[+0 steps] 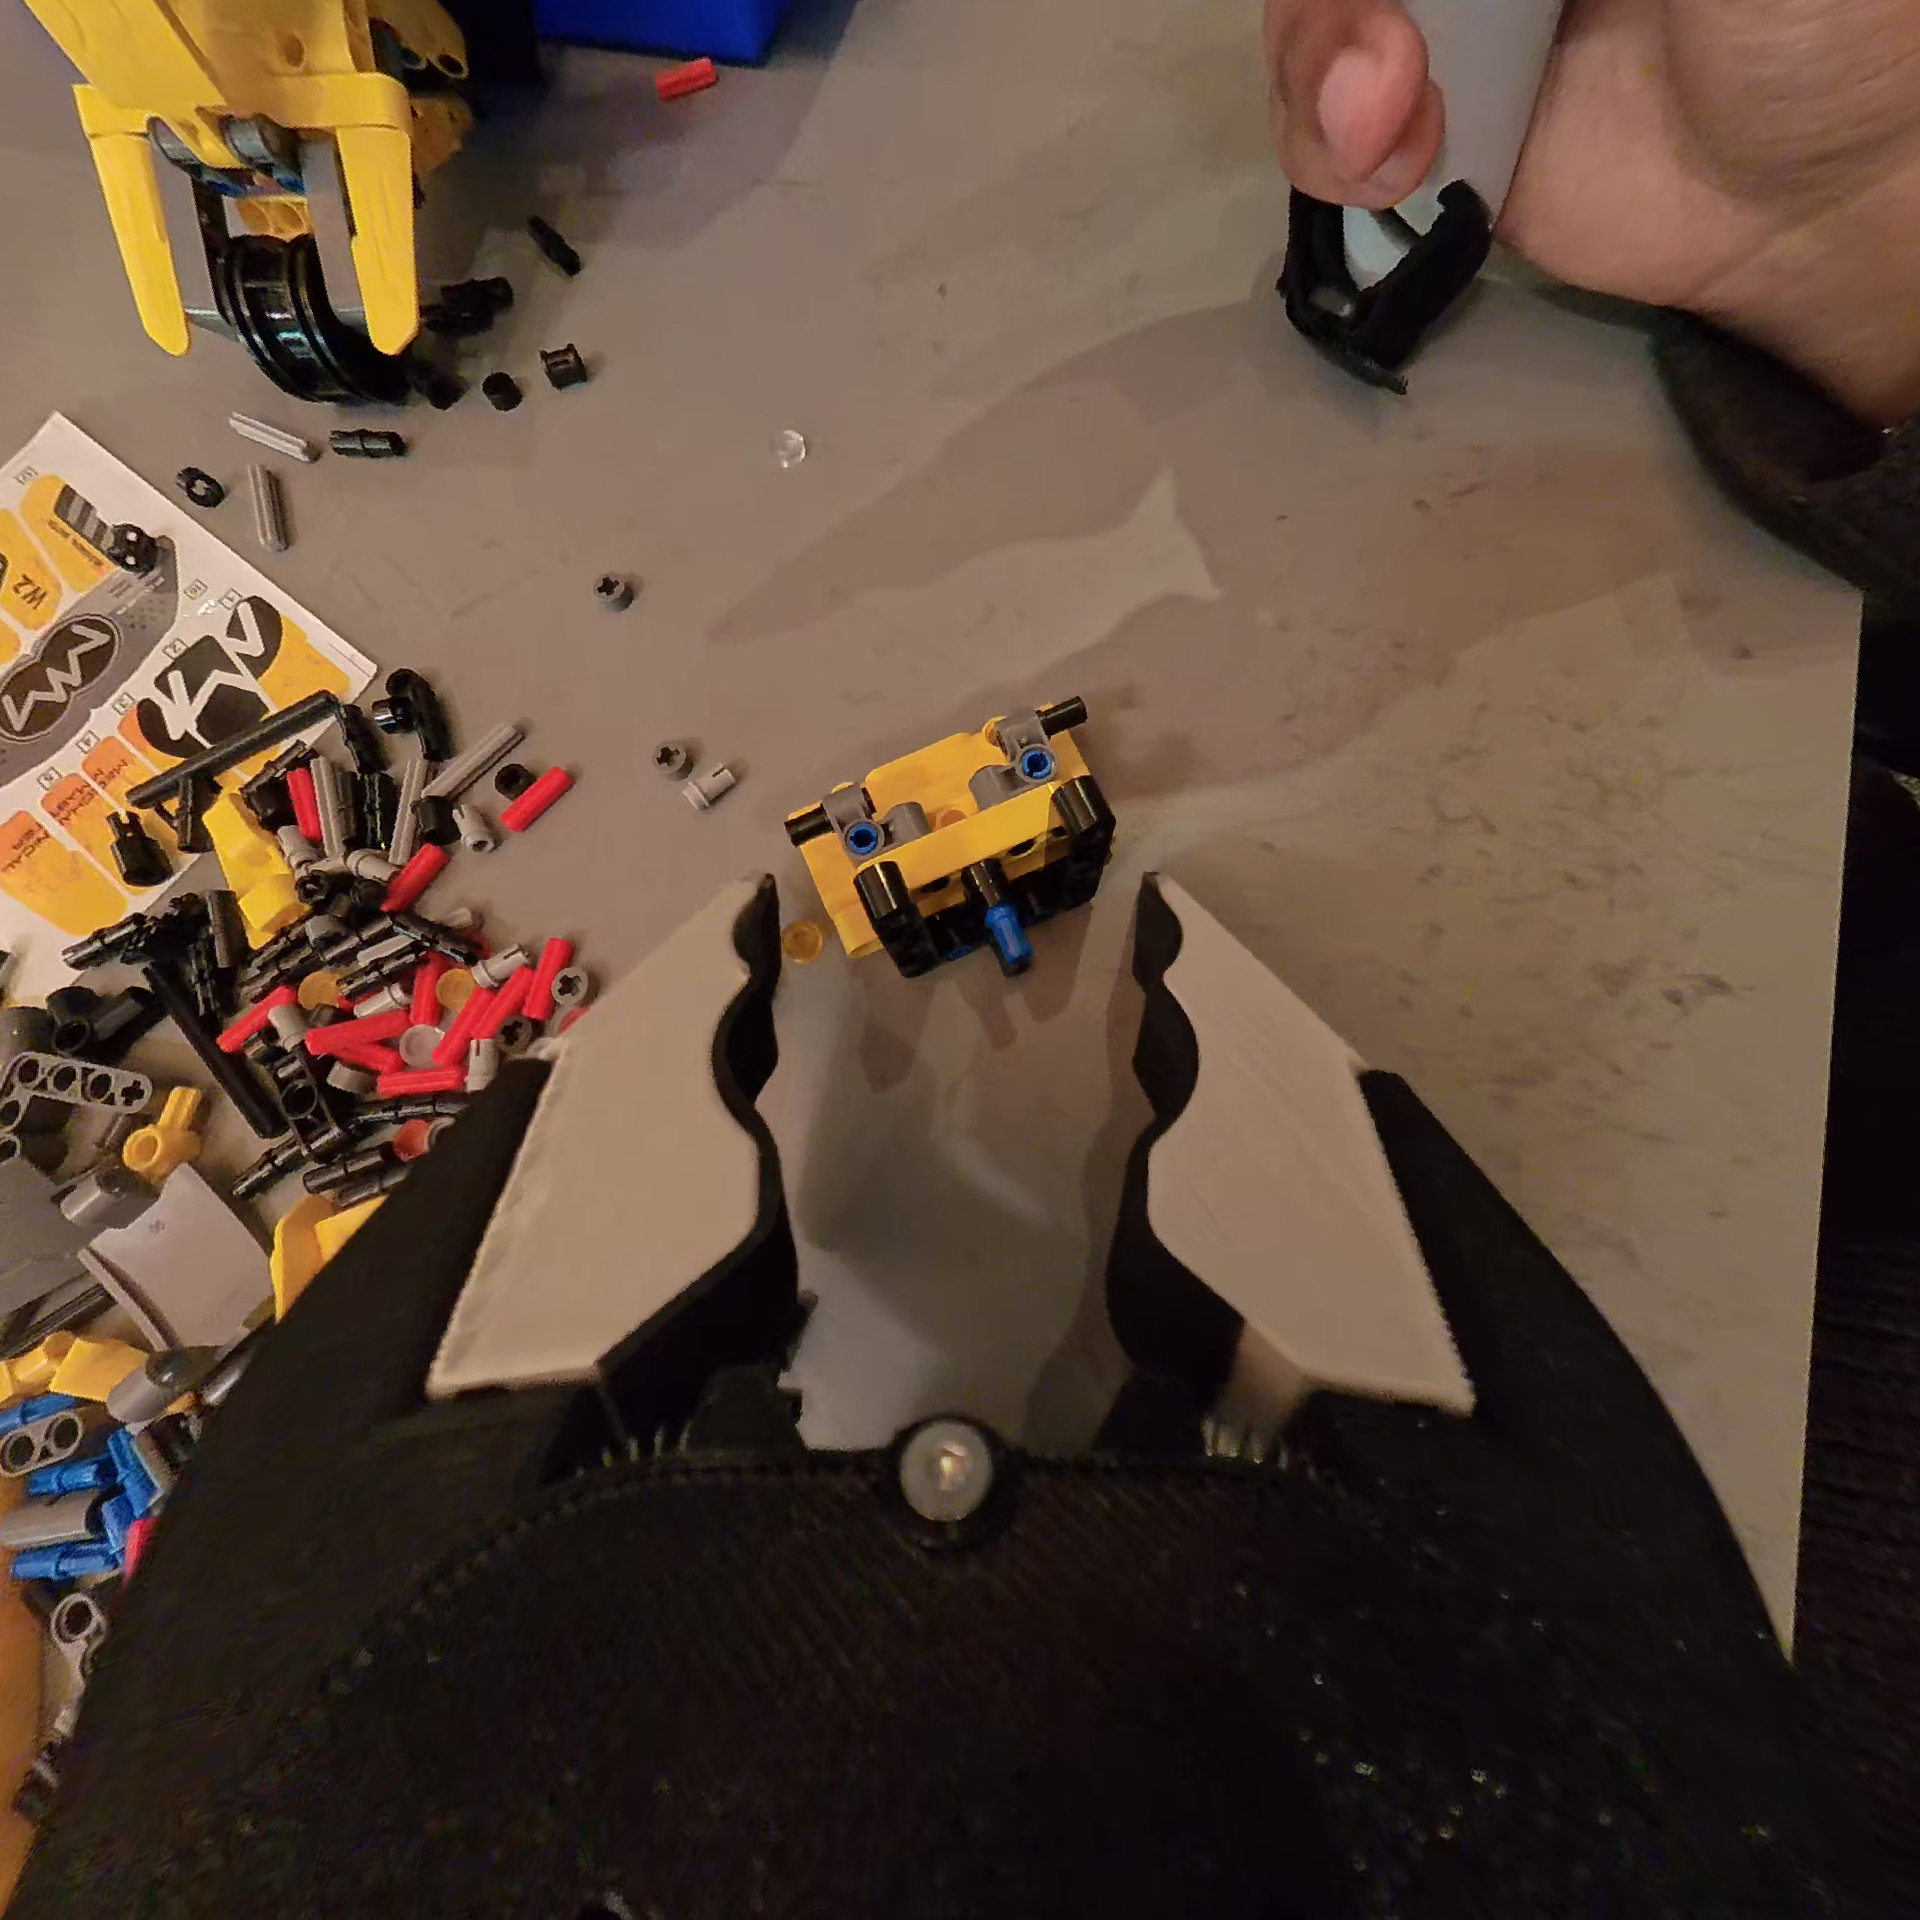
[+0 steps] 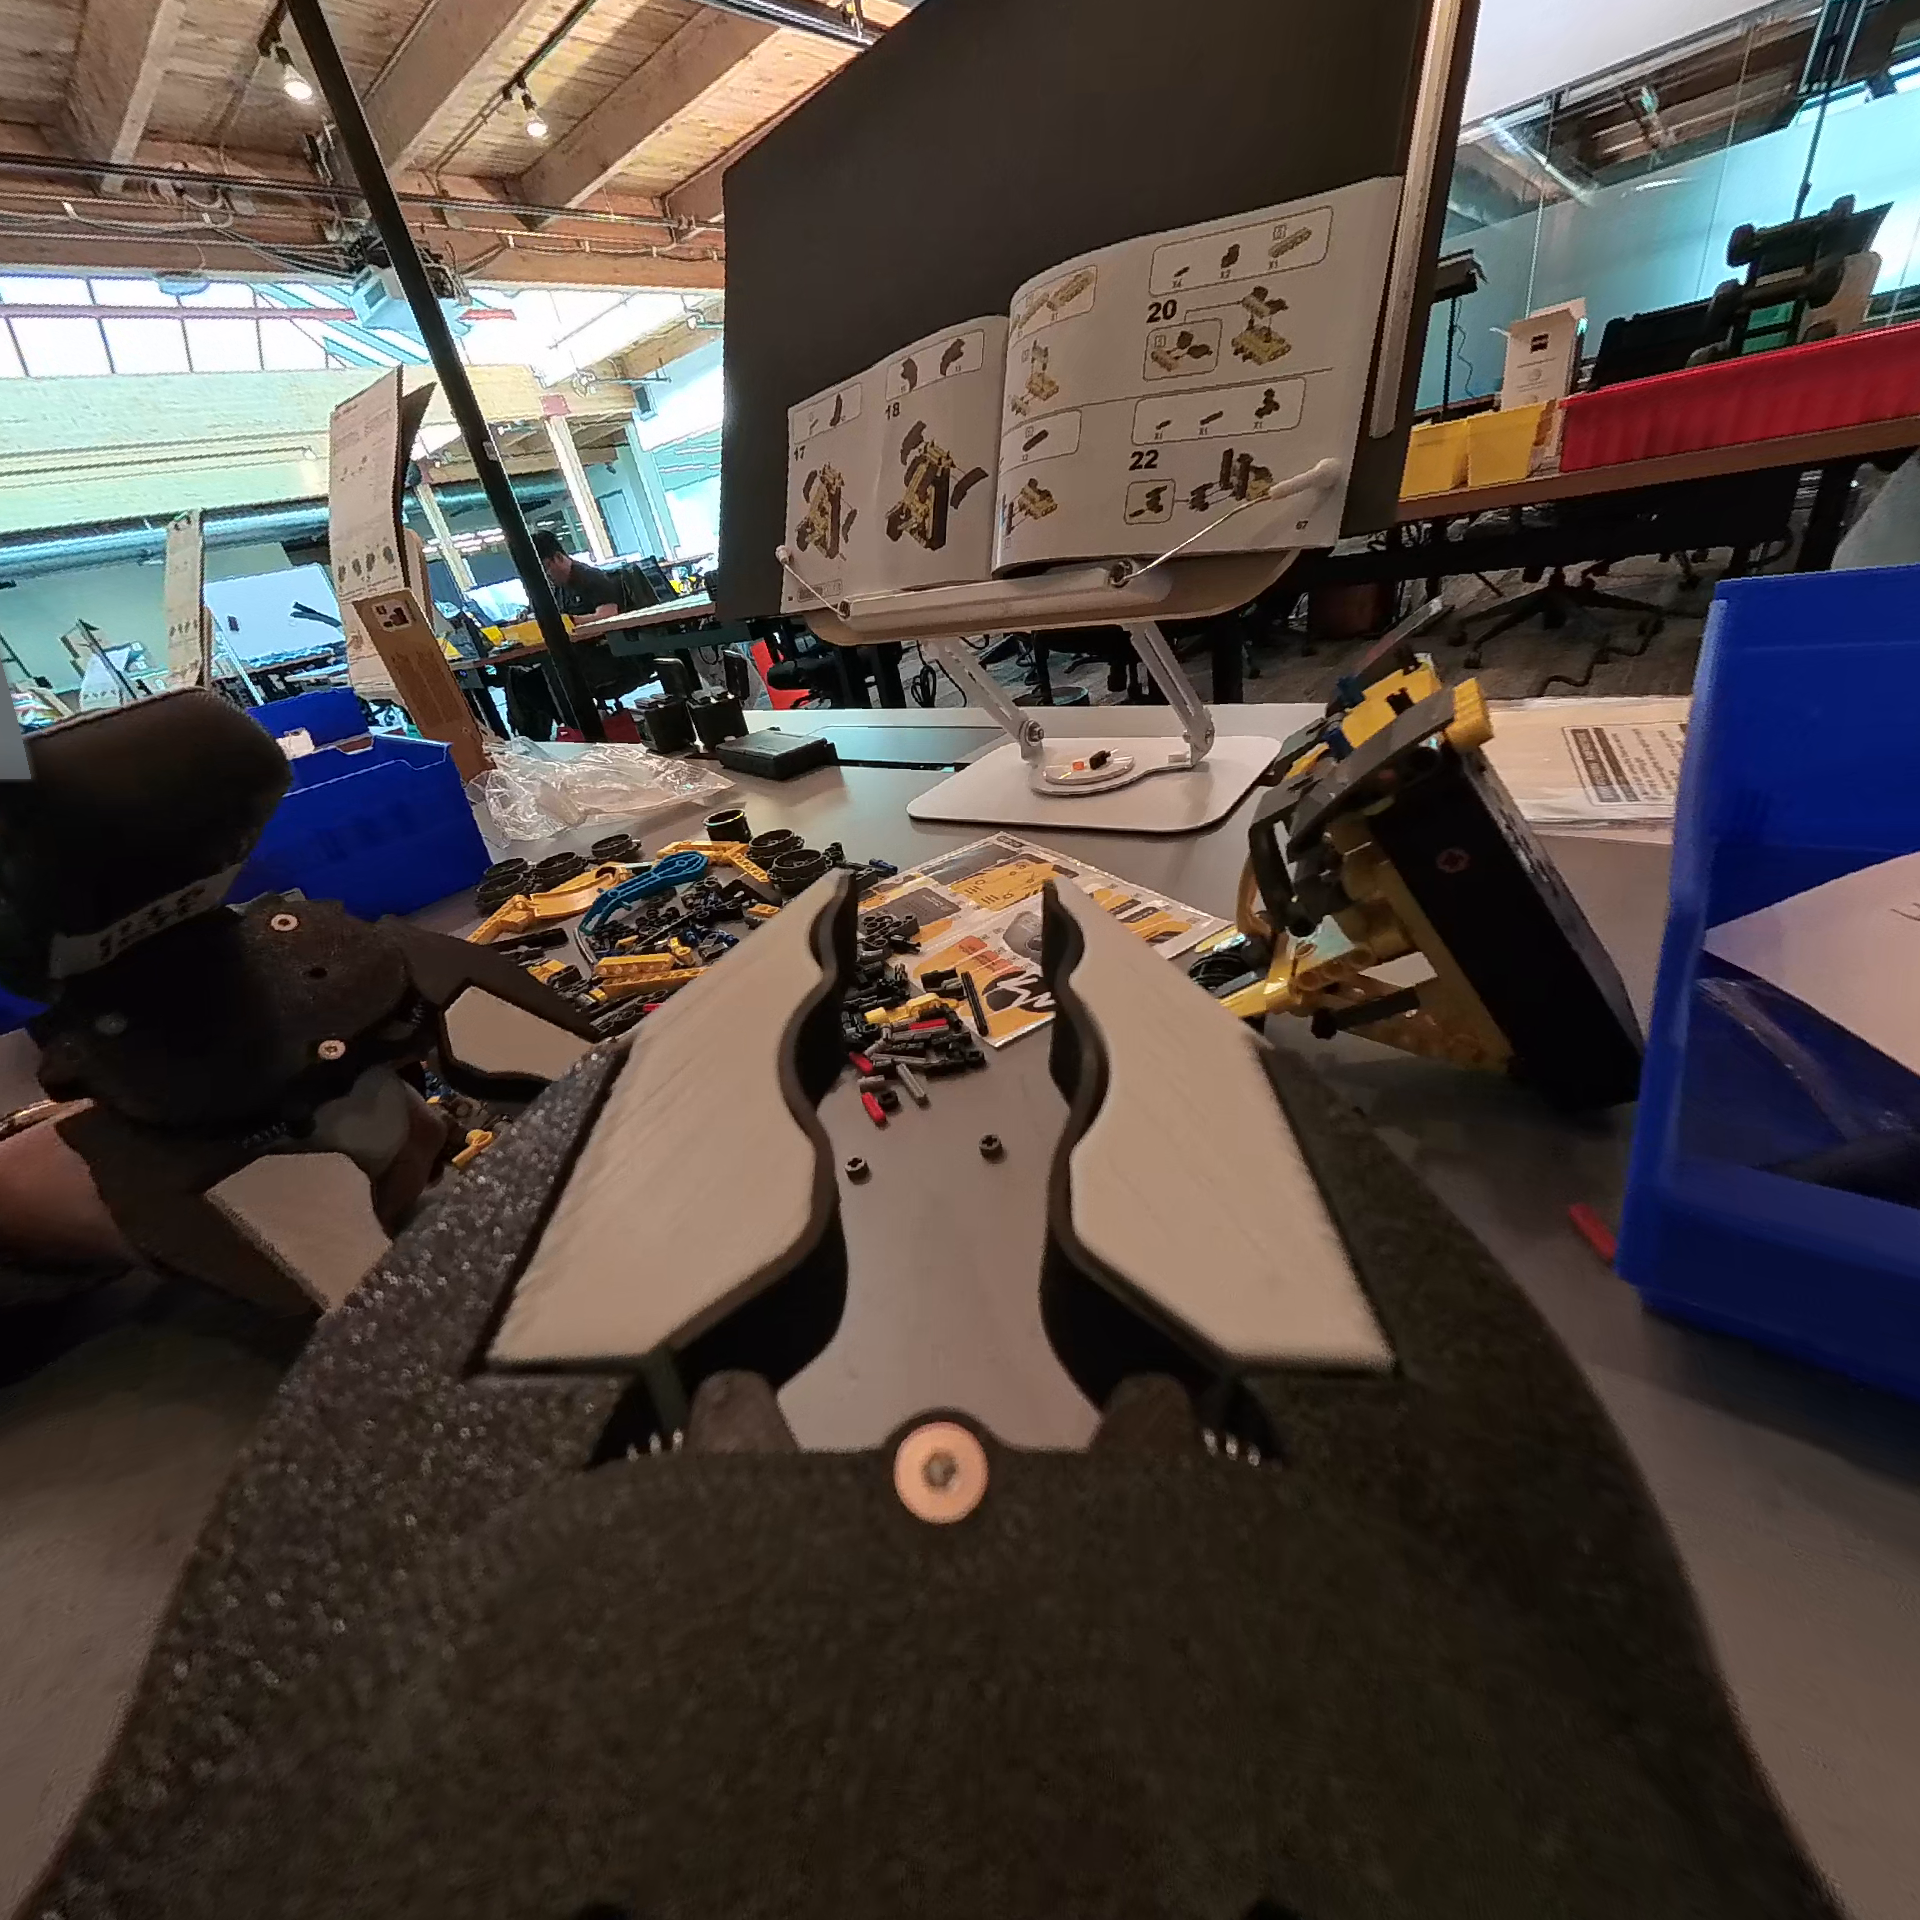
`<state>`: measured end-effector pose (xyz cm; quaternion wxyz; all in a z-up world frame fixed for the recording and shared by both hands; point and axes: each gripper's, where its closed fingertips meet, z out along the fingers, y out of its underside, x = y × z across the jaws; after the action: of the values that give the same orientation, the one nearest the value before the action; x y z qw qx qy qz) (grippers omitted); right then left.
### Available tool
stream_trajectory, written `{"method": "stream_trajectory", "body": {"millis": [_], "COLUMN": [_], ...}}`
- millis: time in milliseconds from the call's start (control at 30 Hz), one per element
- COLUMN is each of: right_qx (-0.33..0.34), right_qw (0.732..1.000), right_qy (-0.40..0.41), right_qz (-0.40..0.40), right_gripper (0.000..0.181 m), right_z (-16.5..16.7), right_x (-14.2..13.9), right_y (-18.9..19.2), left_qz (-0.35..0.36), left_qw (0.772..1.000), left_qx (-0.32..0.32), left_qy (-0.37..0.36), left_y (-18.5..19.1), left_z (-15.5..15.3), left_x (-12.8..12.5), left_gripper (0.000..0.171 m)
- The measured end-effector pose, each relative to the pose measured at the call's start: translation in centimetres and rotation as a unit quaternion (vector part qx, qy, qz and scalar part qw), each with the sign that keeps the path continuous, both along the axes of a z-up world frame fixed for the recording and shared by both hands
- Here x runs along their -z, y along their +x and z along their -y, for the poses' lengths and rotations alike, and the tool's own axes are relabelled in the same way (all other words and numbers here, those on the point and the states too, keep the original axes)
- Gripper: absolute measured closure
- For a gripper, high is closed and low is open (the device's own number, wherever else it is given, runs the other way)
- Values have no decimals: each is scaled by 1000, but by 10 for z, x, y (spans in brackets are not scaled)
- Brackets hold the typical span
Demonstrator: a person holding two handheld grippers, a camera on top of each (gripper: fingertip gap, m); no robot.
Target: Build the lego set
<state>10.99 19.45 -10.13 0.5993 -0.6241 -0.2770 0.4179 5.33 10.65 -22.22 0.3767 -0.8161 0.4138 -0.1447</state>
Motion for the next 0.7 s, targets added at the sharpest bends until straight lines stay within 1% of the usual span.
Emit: {"method": "stream_trajectory", "body": {"millis": [267,700], "right_qx": [1,2], "right_qw": [1000,1000], "right_qy": [-1,0], "right_qz": [0,-1], "right_gripper": [146,146], "right_z": [0,0], "right_x": [0,0], "right_y": [0,0], "left_qz": [-2,-6], "left_qw": [1000,1000], "left_qx": [7,8], "left_qy": [0,4], "left_y": [1,1], "left_z": [2,2], "left_x": [1,1], "left_gripper": [114,115]}}
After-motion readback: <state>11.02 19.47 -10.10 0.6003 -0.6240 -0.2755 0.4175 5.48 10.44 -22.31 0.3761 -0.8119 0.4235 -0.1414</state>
